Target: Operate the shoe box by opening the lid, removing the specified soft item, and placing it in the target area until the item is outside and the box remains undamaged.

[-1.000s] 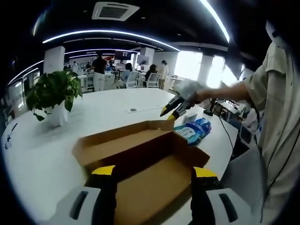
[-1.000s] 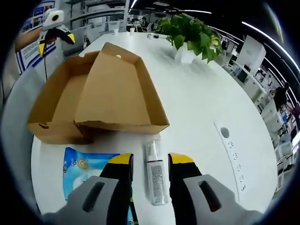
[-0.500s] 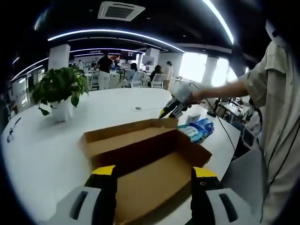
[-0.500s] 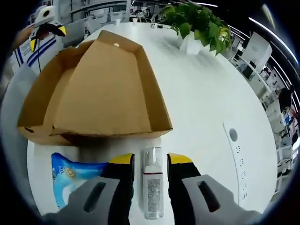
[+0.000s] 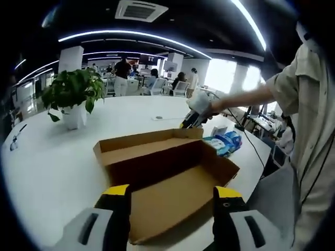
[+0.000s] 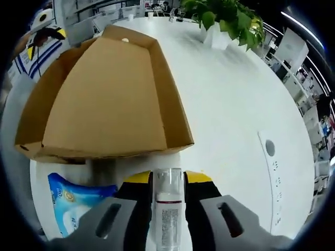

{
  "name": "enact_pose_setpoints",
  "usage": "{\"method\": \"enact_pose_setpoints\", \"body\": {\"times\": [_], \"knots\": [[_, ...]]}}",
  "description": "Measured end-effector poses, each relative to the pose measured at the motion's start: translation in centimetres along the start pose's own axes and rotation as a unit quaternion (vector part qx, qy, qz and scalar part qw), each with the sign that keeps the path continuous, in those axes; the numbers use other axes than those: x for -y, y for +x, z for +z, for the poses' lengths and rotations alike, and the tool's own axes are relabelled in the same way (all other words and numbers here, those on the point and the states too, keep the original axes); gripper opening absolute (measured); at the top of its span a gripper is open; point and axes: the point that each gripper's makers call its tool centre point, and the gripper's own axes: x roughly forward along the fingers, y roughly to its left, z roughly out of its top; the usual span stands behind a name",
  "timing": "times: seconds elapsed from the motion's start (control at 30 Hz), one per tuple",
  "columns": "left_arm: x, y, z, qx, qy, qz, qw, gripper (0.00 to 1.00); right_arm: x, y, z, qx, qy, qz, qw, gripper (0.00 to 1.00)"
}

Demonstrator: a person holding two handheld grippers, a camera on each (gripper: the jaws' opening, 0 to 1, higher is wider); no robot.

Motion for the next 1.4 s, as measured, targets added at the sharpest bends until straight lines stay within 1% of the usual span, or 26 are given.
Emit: {"method": "enact_pose_setpoints", "body": {"times": [0.13, 0.33, 0.6, 1.07, 1.4], "knots": [[-0.1, -0.1, -0.2, -0.001, -0.002, 0.002, 1.0, 0.64, -0.2, 0.3, -0.2, -0.006, 0.0, 0.004, 1.0, 0.17], [-0.1, -0.1, -0.7, -0.003, -0.006, 0.003, 1.0, 0.64, -0.1, 0.3, -0.3, -0.007, 0.005, 0.004, 1.0, 0.16], [0.0, -0.1, -0.8, -0.002, -0.007, 0.002, 1.0, 0.64, -0.2, -0.6, -0.2, -0.006, 0.006, 0.003, 1.0, 0.16], [1.3, 0.1, -0.1, 0.001, 0.009, -0.011, 0.9999, 0.64, 0.2, -4.0, 0.1, 0.012, 0.011, -0.019, 0.9997, 0.16], [2.4, 0.1, 0.0, 0.002, 0.017, -0.016, 0.9997, 0.64, -0.5, -6.3, 0.4, 0.03, 0.01, -0.026, 0.9992, 0.16]]}}
